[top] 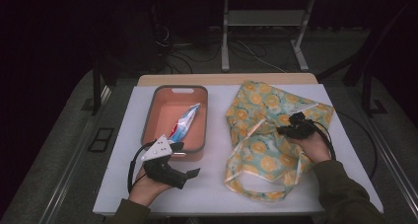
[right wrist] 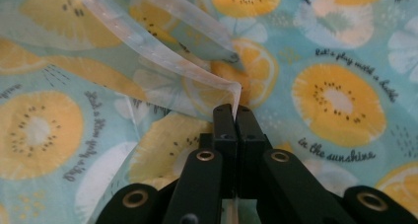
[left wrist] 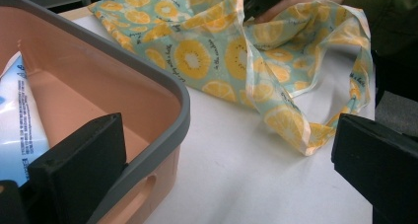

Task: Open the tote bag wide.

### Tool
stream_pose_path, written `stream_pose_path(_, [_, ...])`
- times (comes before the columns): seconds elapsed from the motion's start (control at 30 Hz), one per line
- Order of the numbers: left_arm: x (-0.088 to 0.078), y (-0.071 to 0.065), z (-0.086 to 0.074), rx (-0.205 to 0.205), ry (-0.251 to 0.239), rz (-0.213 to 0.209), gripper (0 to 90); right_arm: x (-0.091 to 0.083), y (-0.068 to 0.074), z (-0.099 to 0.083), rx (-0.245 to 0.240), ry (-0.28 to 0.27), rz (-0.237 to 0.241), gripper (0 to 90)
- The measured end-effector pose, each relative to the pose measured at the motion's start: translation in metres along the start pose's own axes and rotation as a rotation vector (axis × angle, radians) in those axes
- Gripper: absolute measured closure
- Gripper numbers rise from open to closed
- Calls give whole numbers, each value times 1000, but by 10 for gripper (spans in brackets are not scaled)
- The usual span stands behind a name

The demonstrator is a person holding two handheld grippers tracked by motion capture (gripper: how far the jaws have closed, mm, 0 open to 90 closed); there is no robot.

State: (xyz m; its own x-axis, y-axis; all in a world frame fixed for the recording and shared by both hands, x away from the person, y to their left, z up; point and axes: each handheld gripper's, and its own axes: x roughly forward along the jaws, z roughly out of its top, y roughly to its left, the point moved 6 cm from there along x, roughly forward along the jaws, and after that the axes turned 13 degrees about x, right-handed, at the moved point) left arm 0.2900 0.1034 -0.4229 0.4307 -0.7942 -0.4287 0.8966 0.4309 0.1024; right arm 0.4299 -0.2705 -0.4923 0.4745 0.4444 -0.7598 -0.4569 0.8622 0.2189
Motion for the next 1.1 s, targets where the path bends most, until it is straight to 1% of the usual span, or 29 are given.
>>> stream_pose_path(0.07, [0, 0, 0, 2, 2, -1, 0, -2, -2, 0, 8, 0, -10, 880])
stream_pose_path(0.1, [0, -1, 0, 2, 3, -2, 0, -3, -2, 0, 16, -3, -1, 817])
stream_pose_path(0.13, [0, -1, 0, 3, 2, -1, 0, -7, 0, 3, 33, -23, 24, 765])
stream_pose_path(0.17, [0, -1, 0, 3, 2, -2, 0, -11, 2, 5, 30, -31, 39, 743])
stream_pose_path(0.2, [1, -1, 0, 2, 2, -2, 0, -11, 2, 5, 30, -31, 39, 743])
stream_pose_path(0.27, [1, -1, 0, 1, 1, -1, 0, -17, 9, 7, 35, -42, 79, 703])
stream_pose_path(0.3, [1, -1, 0, 1, 1, -1, 0, -18, 12, 7, 29, -39, 99, 693])
stream_pose_path(0.33, [0, -1, 1, 3, 2, -1, 0, -19, 16, 7, 14, -36, 108, 712])
stream_pose_path(0.37, [0, -1, 1, 4, 3, -1, 0, -20, 20, 6, -8, -27, 111, 785])
stream_pose_path(0.43, [0, -1, 1, 3, 4, 2, 0, -22, 26, 6, -35, -23, 121, 877])
stream_pose_path(0.47, [0, 0, 1, 5, 8, 4, 0, -23, 27, 7, -44, -33, 123, 892])
stream_pose_path(0.53, [1, 2, 3, 6, 14, 7, 0, -25, 29, 10, -52, -48, 130, 894])
stream_pose_path(0.6, [1, 5, 5, 9, 21, 14, 0, -27, 29, 11, -51, -62, 126, 894])
stream_pose_path(0.83, [-1, 20, 18, 6, 29, 36, 0, -36, 20, 19, -27, -117, 113, 894])
stream_pose_path(0.9, [-2, 26, 23, 1, 41, 37, 0, -37, 19, 20, -20, -125, 115, 894])
stream_pose_path(1.0, [0, 37, 31, 9, 49, 47, 0, -37, 17, 20, -14, -128, 116, 894])
stream_pose_path(1.1, [4, 50, 37, 7, 42, 52, 0, -37, 18, 20, -12, -128, 118, 895])
